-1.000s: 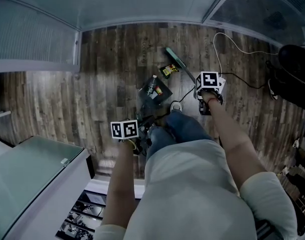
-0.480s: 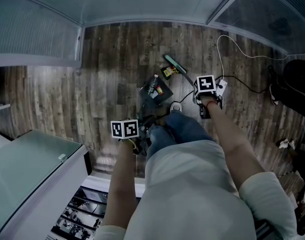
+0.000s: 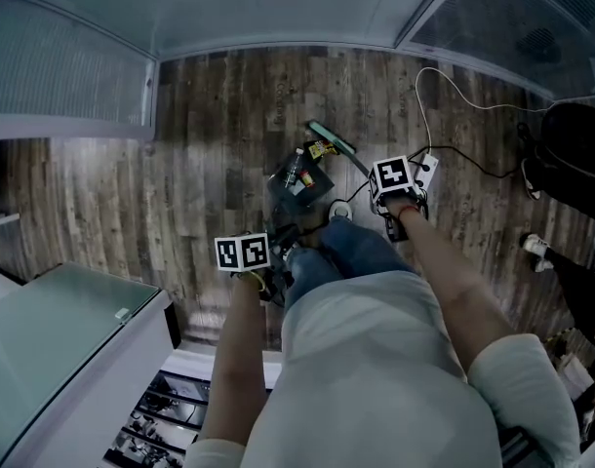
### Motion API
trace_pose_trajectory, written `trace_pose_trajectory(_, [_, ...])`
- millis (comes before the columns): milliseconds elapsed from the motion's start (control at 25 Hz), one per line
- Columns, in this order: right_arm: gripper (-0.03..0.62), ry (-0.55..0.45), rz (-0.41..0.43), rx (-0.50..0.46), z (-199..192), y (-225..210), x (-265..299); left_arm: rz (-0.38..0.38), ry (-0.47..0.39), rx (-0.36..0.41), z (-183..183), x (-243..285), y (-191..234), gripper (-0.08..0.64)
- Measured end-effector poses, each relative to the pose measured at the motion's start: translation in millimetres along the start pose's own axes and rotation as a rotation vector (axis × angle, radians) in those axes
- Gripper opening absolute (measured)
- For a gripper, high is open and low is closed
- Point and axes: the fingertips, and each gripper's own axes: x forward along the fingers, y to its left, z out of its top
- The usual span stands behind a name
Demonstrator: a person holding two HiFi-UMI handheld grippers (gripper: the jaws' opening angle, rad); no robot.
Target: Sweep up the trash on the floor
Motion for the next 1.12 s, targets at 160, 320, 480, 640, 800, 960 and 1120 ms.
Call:
trace_pose_trajectory(160, [0.095, 0.023, 0.020, -0.025, -14, 5, 2, 0.013, 0.000, 0.007, 0, 0, 1, 0.031])
trace_pose_trajectory(320, [0.095, 0.041, 0.032, -0.030, -29, 12, 2, 0.031, -0.006, 0.019, 1, -1, 2, 0.033])
trace_pose_trajectory(480, [0.095, 0.055, 0.037, -0.042, -44, 18, 4, 0.056, -0.014, 0.031, -1, -2, 6, 0.035])
trace_pose_trajectory(640, [0.095, 0.068, 0.051, -0.036, -59, 19, 5, 0.078, -0.019, 0.042, -2, -2, 9, 0.038])
trace_pose_trajectory(800, [0.095, 0.068, 0.074, 0.013, -70, 20, 4, 0.097, -0.021, 0.048, -2, -4, 10, 0.040])
trace_pose_trajectory(960, [0.095, 0.071, 0.097, 0.059, -81, 23, 4, 0.124, -0.020, 0.051, -3, -6, 14, 0.044])
trace_pose_trajectory(1120, [0.094, 0.084, 0.121, 0.083, -98, 29, 5, 0.143, -0.023, 0.056, -7, -7, 16, 0.047])
